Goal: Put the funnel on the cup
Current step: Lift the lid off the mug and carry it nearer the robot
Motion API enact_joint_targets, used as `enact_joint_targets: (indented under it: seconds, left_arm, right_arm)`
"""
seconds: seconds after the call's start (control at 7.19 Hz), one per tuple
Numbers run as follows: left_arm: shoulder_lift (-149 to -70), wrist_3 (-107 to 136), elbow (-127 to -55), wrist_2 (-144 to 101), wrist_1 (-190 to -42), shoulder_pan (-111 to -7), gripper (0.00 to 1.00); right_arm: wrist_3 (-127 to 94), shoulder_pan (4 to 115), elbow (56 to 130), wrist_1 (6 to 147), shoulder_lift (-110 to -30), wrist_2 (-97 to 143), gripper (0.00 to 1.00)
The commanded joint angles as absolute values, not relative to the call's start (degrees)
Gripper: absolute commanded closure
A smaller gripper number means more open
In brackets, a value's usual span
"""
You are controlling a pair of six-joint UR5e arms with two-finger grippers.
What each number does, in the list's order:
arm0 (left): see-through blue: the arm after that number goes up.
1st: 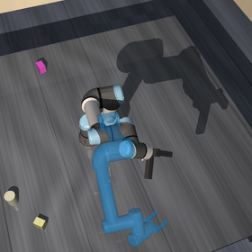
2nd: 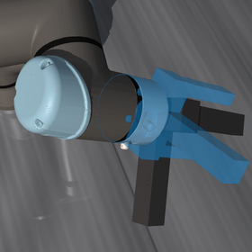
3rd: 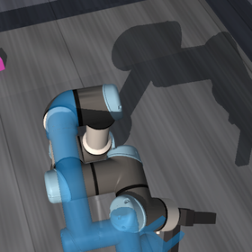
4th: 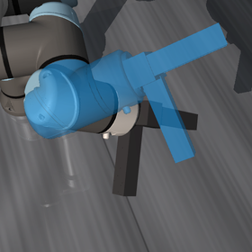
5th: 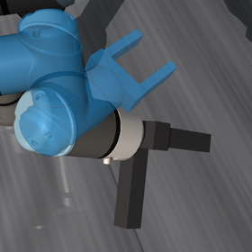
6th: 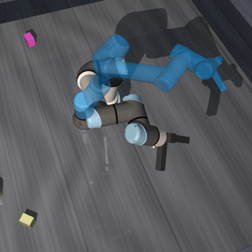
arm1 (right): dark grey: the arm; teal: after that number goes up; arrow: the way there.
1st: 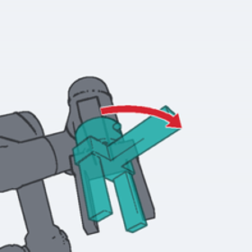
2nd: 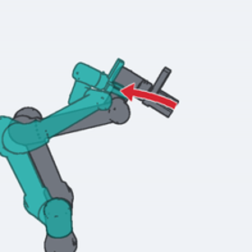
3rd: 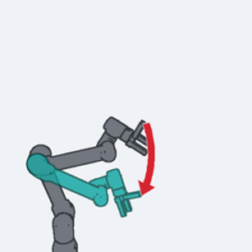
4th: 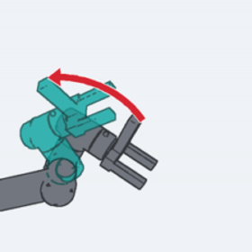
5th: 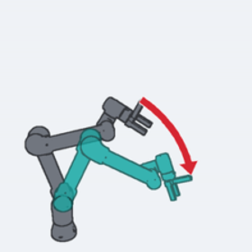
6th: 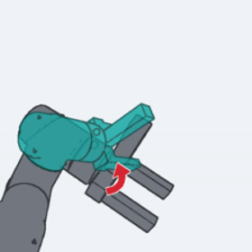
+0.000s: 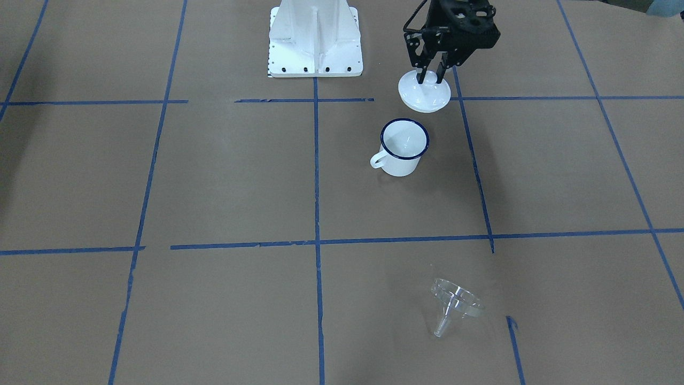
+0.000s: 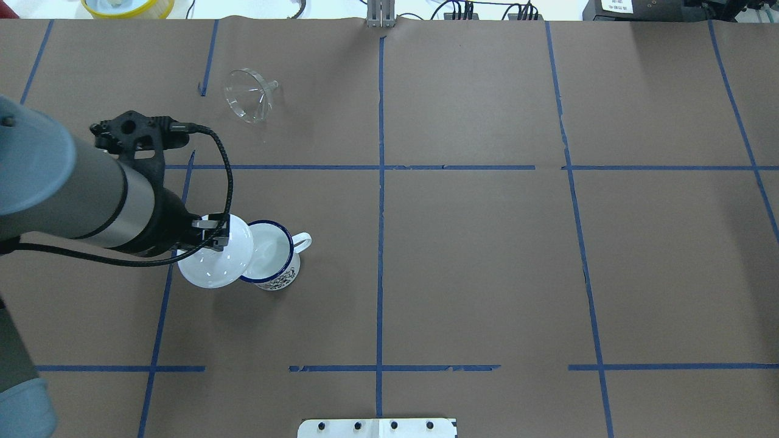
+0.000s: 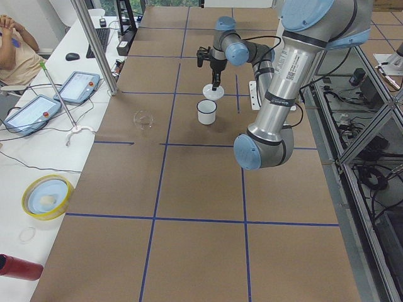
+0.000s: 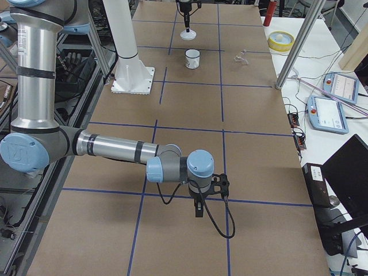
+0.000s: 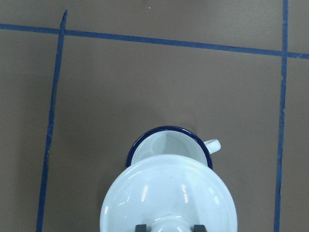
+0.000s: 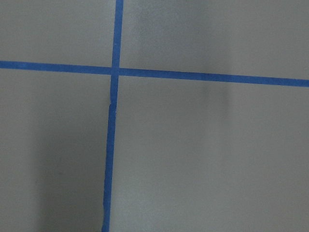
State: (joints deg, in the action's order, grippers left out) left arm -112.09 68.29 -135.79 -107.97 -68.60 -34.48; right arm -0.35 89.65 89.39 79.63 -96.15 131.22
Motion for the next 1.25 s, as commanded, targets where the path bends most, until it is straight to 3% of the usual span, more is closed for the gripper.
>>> enact_joint_targets:
  seconds: [0.0,0.28,0.7,1.11]
  left_arm:
    - [-102.9,65.0,-138.3,-107.9,-74.0,-34.4,1.00]
    - [-93.4,65.4,-132.9,-107.7,-90.1,-31.0,1.00]
    - [-93.3,67.0,-120.1,-107.2,-101.0,-27.8,1.00]
    - [-93.4,67.0,-119.1,-107.2,-101.2,-26.3,1.00]
  right_arm:
    - [-0.4,89.6,89.4,79.6,-96.2,131.2,0.00]
    - [-0.4,89.6,89.4,79.6,-96.2,131.2,0.00]
    - [-0.4,89.6,89.4,79.6,-96.2,131.2,0.00]
    - [-0.4,89.6,89.4,79.6,-96.2,131.2,0.00]
